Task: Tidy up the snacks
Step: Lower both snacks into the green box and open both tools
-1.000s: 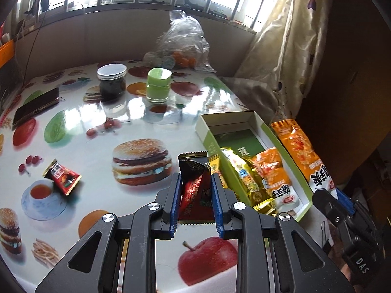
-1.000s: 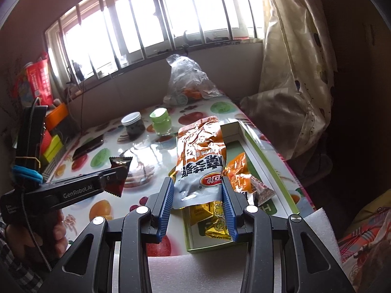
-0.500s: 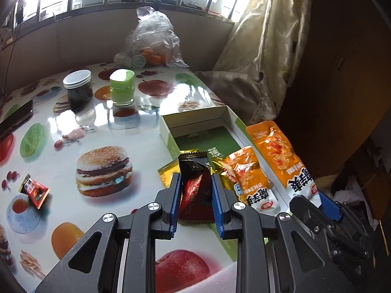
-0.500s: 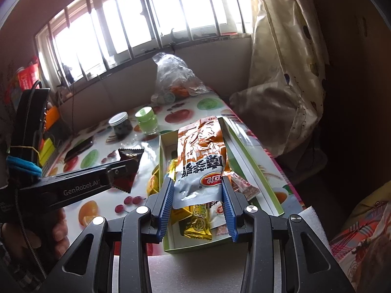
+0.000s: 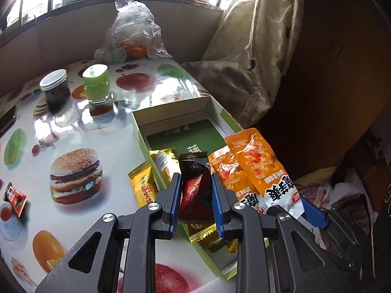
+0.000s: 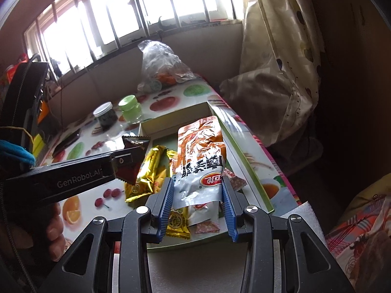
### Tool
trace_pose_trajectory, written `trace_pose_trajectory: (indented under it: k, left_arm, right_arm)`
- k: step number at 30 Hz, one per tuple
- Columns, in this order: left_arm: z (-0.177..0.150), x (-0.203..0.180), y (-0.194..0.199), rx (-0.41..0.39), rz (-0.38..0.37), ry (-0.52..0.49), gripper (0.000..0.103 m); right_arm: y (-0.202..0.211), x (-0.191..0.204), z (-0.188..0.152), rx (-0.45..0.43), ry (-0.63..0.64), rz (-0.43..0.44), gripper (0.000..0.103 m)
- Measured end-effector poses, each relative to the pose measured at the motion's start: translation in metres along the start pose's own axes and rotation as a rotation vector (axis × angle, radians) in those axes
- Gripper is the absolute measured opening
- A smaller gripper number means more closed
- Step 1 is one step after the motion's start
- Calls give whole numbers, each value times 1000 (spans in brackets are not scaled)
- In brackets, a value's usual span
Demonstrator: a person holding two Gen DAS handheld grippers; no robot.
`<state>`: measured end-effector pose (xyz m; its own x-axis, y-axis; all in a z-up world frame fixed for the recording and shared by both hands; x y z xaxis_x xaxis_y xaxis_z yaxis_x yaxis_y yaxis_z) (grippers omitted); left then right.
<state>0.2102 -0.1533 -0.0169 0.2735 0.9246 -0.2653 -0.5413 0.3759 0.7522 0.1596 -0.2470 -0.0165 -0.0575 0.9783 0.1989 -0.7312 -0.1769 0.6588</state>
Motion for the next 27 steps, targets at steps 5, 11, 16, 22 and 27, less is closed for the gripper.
trace_pose_trajectory:
  k: [5, 11, 16, 22, 27]
  left_arm:
    - [-4, -2, -11, 23, -1, 2, 25]
    - [-3, -3, -24, 33, 8, -10, 25]
    - [-1, -8, -31, 38, -14, -8, 25]
    - [-6, -14, -45, 62, -10, -24, 25]
    - [-5, -16, -52, 76, -23, -9, 25]
  right_arm:
    - [-10, -3, -4, 24, 2, -2, 37]
    - [-23, -9, -10, 58, 6, -9, 37]
    - [-30, -12, -14, 81, 21, -16, 38]
    - [-36, -19, -17, 97, 16, -26, 38]
    - [-39, -21, -17, 97, 18, -33, 39]
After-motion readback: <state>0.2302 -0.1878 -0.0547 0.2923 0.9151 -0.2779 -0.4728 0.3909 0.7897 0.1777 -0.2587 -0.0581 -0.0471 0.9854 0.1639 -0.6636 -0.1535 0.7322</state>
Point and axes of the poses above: each gripper's, at about its wrist camera, not at the fingertips, and y roughly against the way its jaws point, x to its left, z to its top, the point moved 10 cm from there along -y, roughly the way its jaws point, and after that the axes turned 2 degrees about -z, right-handed, at the moved point
